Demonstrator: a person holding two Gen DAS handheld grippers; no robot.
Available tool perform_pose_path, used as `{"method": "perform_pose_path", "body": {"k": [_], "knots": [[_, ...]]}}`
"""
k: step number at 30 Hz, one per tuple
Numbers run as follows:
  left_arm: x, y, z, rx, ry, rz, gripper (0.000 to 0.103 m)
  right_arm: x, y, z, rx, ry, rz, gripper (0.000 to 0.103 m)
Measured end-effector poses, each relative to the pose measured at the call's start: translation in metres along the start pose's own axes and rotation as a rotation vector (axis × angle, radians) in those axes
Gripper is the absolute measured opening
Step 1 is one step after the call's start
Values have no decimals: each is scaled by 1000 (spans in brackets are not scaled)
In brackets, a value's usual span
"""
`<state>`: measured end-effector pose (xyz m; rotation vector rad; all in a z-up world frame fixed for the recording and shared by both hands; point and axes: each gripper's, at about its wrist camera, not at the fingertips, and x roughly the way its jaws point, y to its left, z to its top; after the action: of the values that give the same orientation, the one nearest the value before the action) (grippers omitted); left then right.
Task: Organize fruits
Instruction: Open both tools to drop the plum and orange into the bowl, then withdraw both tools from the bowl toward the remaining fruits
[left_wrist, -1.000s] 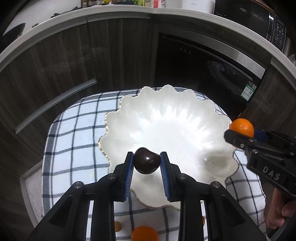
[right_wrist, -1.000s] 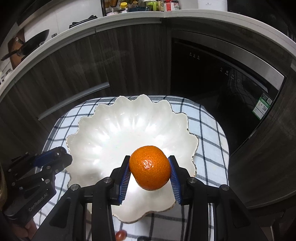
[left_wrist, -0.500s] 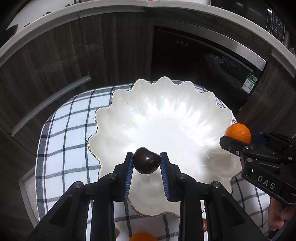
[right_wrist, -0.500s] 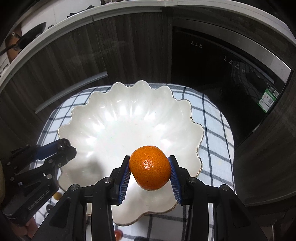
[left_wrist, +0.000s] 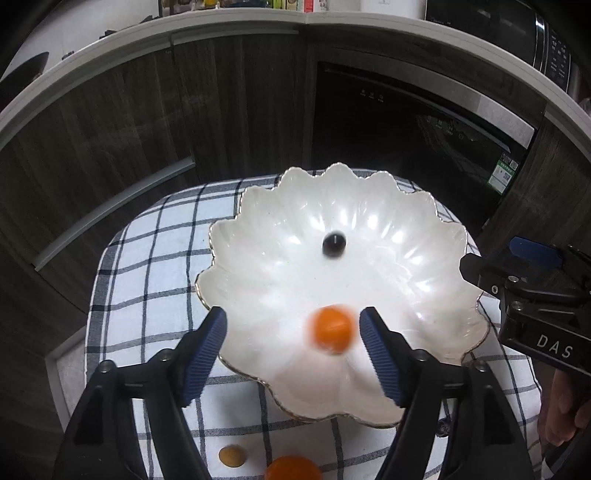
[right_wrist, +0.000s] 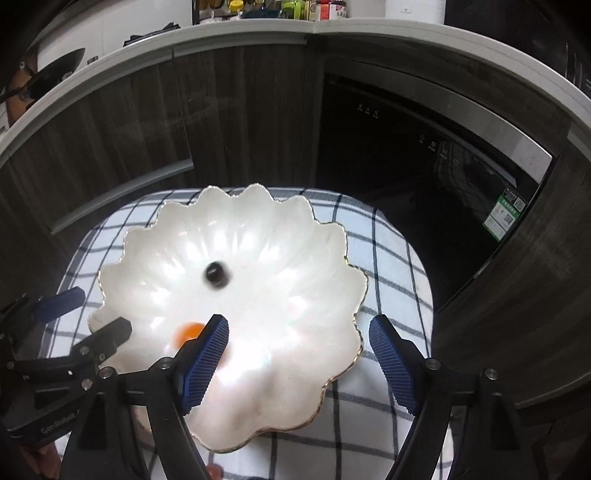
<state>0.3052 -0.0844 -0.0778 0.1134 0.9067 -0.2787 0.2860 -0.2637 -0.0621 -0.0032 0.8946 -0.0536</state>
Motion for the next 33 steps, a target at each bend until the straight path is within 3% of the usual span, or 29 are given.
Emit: {"method": "perform_pose_path", "body": {"k": [4,33], "knots": [[-13,0,2,-5,-21,10,86,-9,1,1,9,-15,7,79],[-102,-7,-7,14,-116,31,88,-95,0,-11,55,-139,17,79]]}}
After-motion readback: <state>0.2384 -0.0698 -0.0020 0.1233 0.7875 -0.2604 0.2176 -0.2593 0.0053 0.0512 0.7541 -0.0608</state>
